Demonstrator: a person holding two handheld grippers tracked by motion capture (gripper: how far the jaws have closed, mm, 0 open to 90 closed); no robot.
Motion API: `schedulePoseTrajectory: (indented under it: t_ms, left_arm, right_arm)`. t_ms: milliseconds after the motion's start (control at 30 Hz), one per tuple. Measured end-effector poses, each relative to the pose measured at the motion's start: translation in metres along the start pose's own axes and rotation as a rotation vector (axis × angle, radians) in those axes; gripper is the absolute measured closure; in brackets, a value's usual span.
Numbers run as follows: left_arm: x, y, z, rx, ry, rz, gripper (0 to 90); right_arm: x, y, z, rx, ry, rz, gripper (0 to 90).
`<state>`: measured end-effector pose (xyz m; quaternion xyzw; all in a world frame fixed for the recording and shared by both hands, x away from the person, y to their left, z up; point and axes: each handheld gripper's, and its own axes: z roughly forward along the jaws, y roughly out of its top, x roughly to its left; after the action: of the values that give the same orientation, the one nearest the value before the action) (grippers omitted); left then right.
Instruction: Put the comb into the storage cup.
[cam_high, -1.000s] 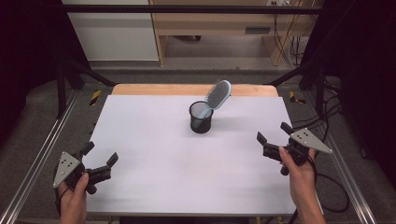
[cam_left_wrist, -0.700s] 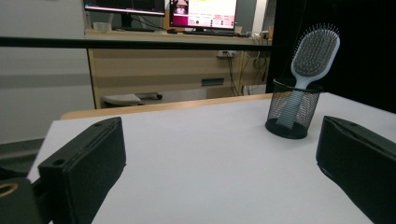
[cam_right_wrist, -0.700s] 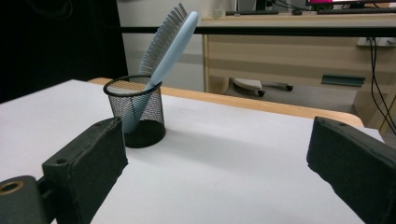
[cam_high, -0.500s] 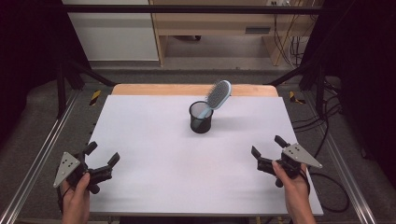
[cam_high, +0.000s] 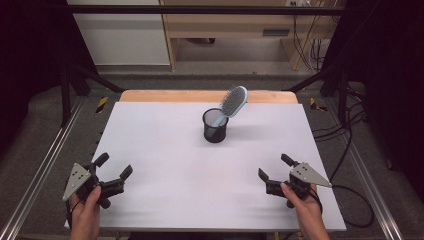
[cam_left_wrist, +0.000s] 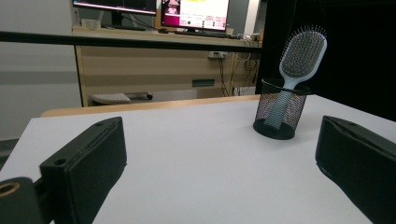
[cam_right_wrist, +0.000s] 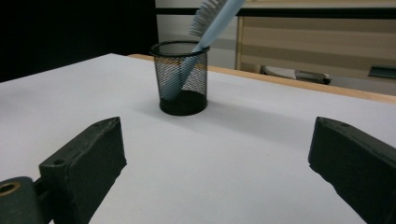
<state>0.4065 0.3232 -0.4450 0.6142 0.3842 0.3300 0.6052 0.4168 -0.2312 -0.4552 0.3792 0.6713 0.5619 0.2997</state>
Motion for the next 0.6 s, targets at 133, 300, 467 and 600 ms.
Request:
schedulePoseTrajectory:
  t_ms: [133, 300, 467, 600]
  left_arm:
    - [-0.001, 0.000, 0.002, 0.003, -0.008, -0.004, 1.9]
    - [-0.005, 0.000, 0.003, 0.011, -0.026, 0.007, 1.9]
    - [-0.008, 0.001, 0.003, 0.004, -0.035, 0.009, 1.9]
    - [-0.007, 0.000, 0.003, 0.014, -0.030, 0.000, 2.0]
  right_arm:
    - [0.005, 0.000, 0.003, 0.003, 0.017, 0.001, 3.7]
    - [0.010, -0.001, 0.012, 0.023, 0.040, -0.008, 3.5]
    - [0.012, -0.002, 0.022, 0.038, 0.051, -0.025, 3.7]
    - [0.007, -0.004, 0.022, 0.043, 0.036, -0.026, 3.6]
